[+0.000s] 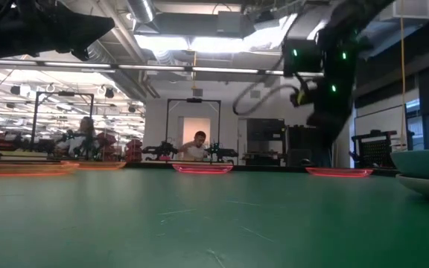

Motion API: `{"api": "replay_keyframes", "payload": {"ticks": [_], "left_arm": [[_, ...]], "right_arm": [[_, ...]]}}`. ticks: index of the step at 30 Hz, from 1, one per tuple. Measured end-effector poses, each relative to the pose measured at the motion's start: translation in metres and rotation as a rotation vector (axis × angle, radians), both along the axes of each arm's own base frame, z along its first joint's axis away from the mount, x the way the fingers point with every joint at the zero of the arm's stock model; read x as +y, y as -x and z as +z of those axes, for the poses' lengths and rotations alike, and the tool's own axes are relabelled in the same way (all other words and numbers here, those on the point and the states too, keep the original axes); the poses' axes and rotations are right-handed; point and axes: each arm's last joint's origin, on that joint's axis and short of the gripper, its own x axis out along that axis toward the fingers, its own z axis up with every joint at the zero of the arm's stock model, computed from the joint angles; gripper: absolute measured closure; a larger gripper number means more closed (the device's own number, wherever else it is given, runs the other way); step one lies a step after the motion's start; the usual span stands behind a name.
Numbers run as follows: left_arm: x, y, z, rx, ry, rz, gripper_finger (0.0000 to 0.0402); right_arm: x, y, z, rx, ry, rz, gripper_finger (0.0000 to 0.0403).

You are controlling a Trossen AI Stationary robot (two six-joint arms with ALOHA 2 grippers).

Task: Stack plastic plates
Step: Stack the right light red plate on top of the light green plate

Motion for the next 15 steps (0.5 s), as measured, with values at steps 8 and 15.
{"api": "replay_keyframes", "payload": {"ticks": [8, 15], "left_arm": [[0.000, 0.000, 0.000, 0.001, -0.003, 0.001, 0.0398], [0.000, 0.000, 0.000, 0.001, -0.006, 0.002, 0.0398]], "right_arm": [[-0.031, 0.014, -0.026, -0.131, -0.006, -0.118, 0.0249], [-0.046, 0.019, -0.033, -0.236, -0.013, -0.170, 0.0249]]}}
